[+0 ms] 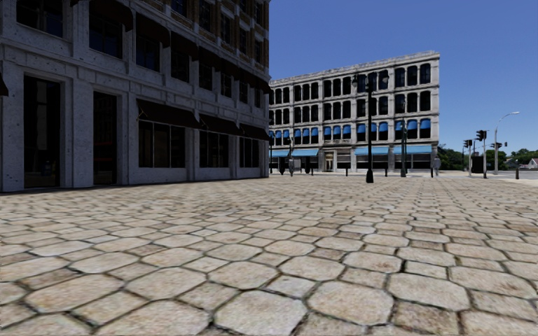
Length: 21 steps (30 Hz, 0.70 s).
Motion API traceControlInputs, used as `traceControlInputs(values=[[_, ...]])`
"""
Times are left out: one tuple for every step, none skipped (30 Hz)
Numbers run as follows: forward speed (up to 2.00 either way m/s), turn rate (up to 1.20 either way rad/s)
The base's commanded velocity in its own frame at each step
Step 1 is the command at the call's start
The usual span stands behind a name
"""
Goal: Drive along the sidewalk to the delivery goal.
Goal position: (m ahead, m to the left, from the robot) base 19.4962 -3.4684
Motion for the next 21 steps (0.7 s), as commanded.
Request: traceControlInputs(values=[[2.0,0.0],[2.0,0.0],[2.0,0.0],[2.0,0.0],[2.0,0.0],[2.0,0.0],[2.0,0.0],[2.0,0.0],[2.0,0.0],[2.0,0.0],[2.0,0.0],[2.0,0.0],[2.0,0.0],[2.0,0.0],[2.0,0.0],[2.0,0.0],[2.0,0.0],[2.0,0.0],[2.0,0.0],[2.0,0.0],[2.0,0.0]])
